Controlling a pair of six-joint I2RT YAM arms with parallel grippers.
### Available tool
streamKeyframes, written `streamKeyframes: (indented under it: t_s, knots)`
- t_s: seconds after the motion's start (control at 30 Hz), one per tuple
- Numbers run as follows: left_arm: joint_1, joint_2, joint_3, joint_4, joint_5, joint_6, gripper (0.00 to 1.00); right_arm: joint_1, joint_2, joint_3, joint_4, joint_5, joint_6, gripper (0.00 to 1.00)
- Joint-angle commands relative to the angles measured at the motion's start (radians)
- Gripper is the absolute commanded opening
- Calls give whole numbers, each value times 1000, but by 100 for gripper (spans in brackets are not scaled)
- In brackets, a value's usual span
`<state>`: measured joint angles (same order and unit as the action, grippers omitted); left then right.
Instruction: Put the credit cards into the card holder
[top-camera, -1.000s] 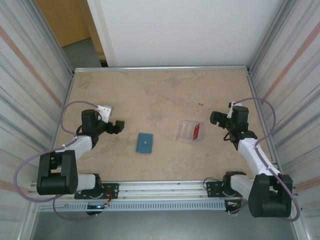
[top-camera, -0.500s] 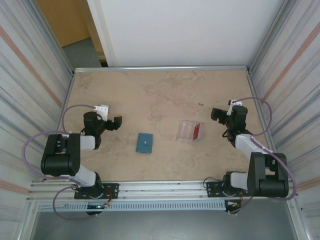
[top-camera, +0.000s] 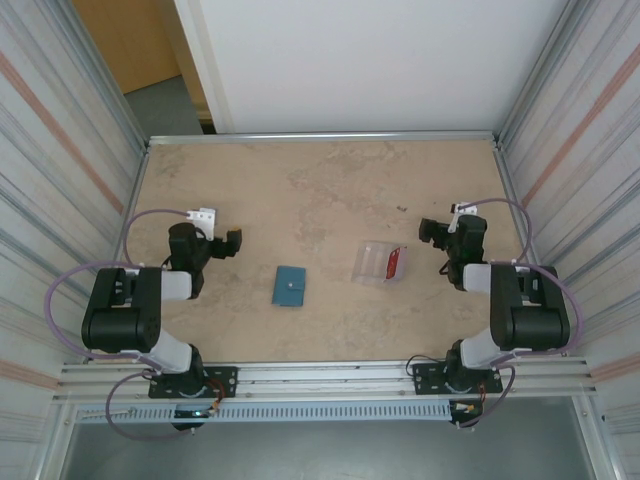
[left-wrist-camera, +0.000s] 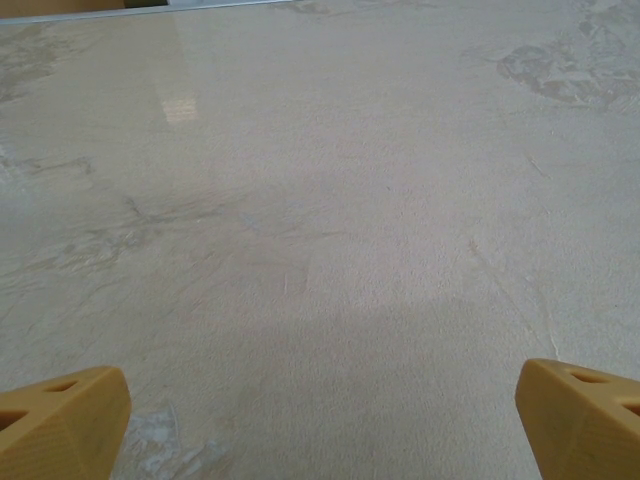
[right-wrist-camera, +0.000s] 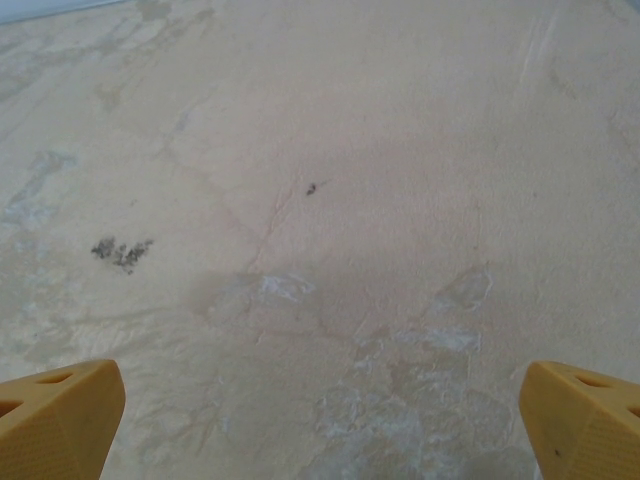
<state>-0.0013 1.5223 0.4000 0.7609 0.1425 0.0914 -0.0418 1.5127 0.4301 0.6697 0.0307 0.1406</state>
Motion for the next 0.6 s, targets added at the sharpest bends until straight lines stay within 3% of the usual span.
streamKeyframes:
  t_s: [0.0, 0.13, 0.4, 0.57]
  knots:
    - [-4, -10, 10, 33, -24, -4, 99, 0, 26, -38, 164, 21, -35, 100]
    - [-3, -11, 10, 34, -27, -5, 99, 30, 32, -44, 181, 75, -52, 100]
    - [-8, -8, 12, 32, -39, -5, 99, 11, 24, -54, 180, 67, -28, 100]
    - [-8, -10, 9, 34, -40, -4, 99, 20, 24, -275, 590, 93, -28, 100]
